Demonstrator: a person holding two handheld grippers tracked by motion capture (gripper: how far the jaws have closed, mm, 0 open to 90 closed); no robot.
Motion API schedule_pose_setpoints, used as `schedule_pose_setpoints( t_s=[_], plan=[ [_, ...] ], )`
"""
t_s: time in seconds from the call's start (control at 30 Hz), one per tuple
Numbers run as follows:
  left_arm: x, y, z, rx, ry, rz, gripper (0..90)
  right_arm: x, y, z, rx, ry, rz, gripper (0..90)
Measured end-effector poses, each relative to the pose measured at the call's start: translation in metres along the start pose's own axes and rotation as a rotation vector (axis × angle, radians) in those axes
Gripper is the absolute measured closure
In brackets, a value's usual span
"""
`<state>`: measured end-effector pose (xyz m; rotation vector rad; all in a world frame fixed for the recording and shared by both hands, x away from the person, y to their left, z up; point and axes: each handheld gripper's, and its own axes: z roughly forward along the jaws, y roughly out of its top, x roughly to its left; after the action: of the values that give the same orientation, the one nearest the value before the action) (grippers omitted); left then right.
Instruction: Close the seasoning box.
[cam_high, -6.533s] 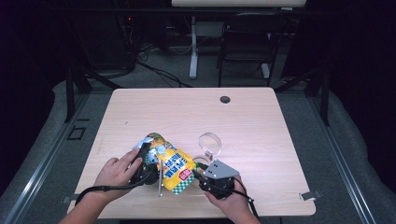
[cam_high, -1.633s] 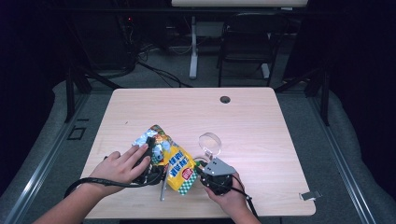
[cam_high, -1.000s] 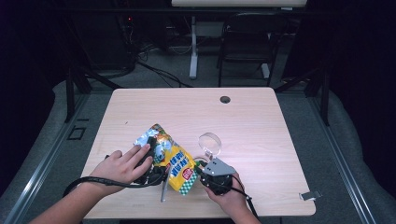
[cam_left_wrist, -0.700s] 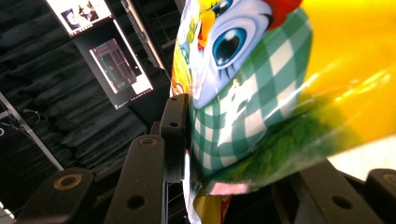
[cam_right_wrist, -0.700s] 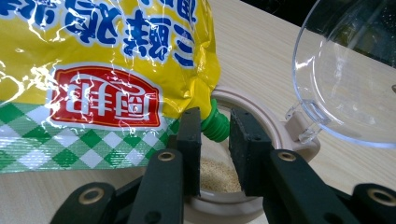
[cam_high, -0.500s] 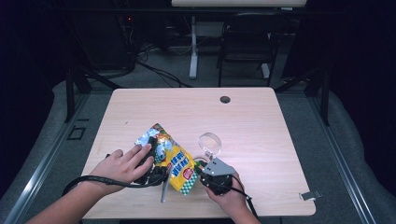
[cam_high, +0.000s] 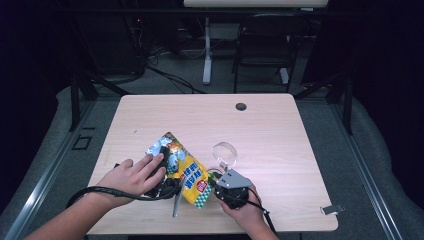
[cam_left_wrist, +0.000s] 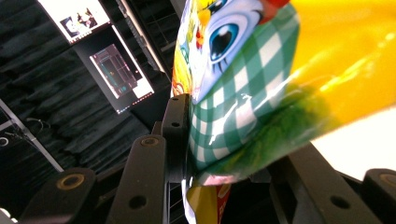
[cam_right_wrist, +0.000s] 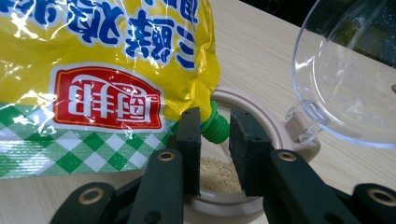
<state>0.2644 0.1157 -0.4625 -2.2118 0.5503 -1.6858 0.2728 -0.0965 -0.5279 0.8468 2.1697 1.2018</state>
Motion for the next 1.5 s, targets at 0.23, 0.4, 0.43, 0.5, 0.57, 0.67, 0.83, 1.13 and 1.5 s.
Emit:
schedule_pose_setpoints(
  t_s=[0.23, 0.4, 0.43, 0.5, 0.57, 0.67, 0.83, 1.13, 1.5],
  plan=[
    [0.0005, 0.0004, -0.0009, 0.001, -0.005, 0.018, 70.3, 0.0002, 0.0, 0.0003, -0.004, -0.003, 0.002, 73.9],
    [0.0002, 0.0004, -0.0008, 0.0, -0.01, 0.018, 70.7, 0.0001, 0.0, 0.0, -0.002, -0.003, -0.001, 73.9],
    [0.0004, 0.0004, -0.001, 0.0, -0.01, 0.02, 70.8, 0.0, 0.0, 0.0, -0.001, -0.003, -0.002, 73.9],
    [0.0002, 0.0005, -0.0011, 0.002, -0.017, 0.019, 71.0, 0.0003, -0.0001, 0.0002, -0.005, -0.003, 0.002, 73.9],
    [-0.0001, 0.0002, -0.001, 0.004, -0.038, 0.009, 71.1, 0.0002, 0.0, 0.0, -0.001, -0.004, -0.003, 74.0],
    [0.0003, 0.0003, -0.0012, 0.003, -0.035, 0.015, 71.2, 0.0001, 0.0, 0.0, -0.001, -0.004, -0.003, 74.0],
    [0.0008, 0.0004, -0.0014, 0.003, -0.036, 0.019, 71.4, 0.0001, 0.0, 0.0, -0.001, -0.003, -0.003, 73.9],
    [0.0033, 0.0012, -0.0029, 0.0, -0.014, 0.043, 71.5, 0.0, 0.0, -0.0002, 0.002, -0.002, -0.006, 73.8],
    [0.0064, 0.0017, -0.0034, -0.003, -0.014, 0.064, 71.8, 0.0001, -0.0002, 0.0002, -0.004, -0.004, -0.001, 73.4]
  ],
)
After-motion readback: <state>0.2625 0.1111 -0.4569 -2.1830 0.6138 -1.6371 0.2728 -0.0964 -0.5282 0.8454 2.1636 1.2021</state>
